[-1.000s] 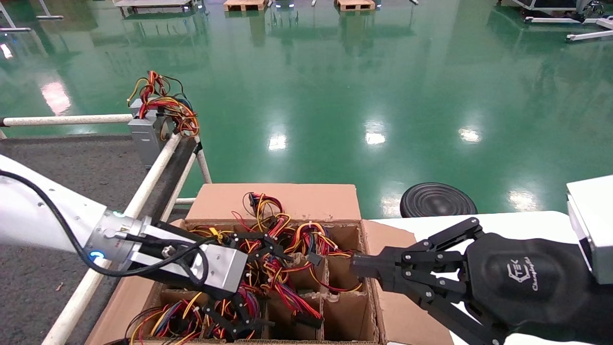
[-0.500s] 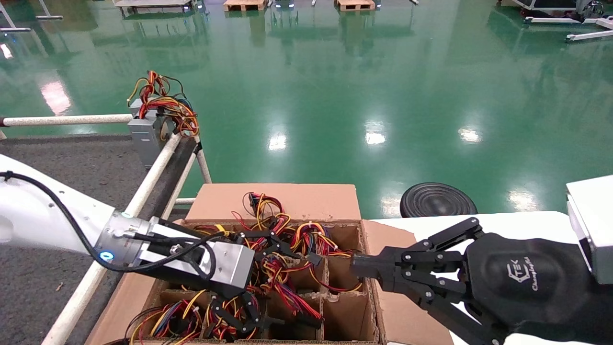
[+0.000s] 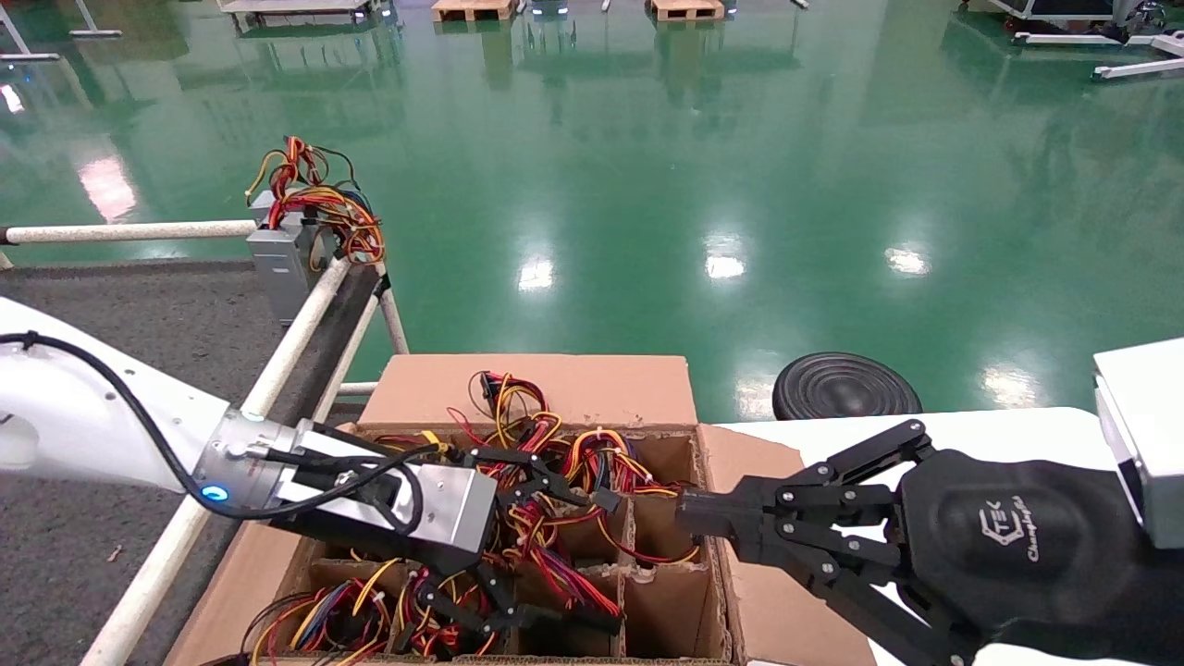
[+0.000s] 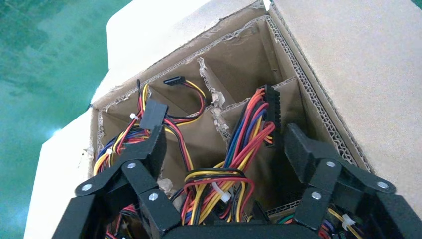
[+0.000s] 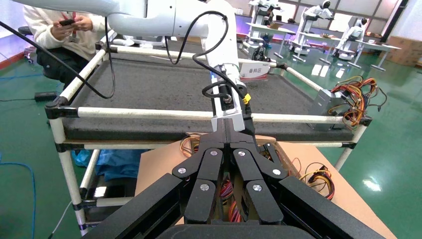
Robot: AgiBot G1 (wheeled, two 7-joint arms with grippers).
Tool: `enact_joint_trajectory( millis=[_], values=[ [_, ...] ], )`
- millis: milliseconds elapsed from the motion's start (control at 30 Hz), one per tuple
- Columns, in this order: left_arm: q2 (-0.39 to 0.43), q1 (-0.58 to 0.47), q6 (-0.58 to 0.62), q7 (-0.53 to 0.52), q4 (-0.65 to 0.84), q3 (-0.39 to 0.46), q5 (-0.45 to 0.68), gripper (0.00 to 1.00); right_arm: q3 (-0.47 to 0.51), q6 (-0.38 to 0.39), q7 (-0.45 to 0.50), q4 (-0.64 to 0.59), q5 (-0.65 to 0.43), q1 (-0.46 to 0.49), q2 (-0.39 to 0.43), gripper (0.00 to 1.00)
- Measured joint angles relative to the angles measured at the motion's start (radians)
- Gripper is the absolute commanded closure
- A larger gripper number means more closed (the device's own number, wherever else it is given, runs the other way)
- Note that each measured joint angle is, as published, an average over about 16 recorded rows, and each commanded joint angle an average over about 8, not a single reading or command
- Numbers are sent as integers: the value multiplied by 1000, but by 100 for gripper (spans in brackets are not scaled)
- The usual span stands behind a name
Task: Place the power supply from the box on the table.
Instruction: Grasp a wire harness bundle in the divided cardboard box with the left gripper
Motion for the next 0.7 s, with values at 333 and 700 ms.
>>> enact_joint_trajectory(
  millis=[333,700],
  values=[
    [11,-5,9,18,35,10,-17,100,0,0,0,0,0,0,0,100],
    [16,-7,20,38,68,25,-39,100,0,0,0,0,0,0,0,100]
  ],
)
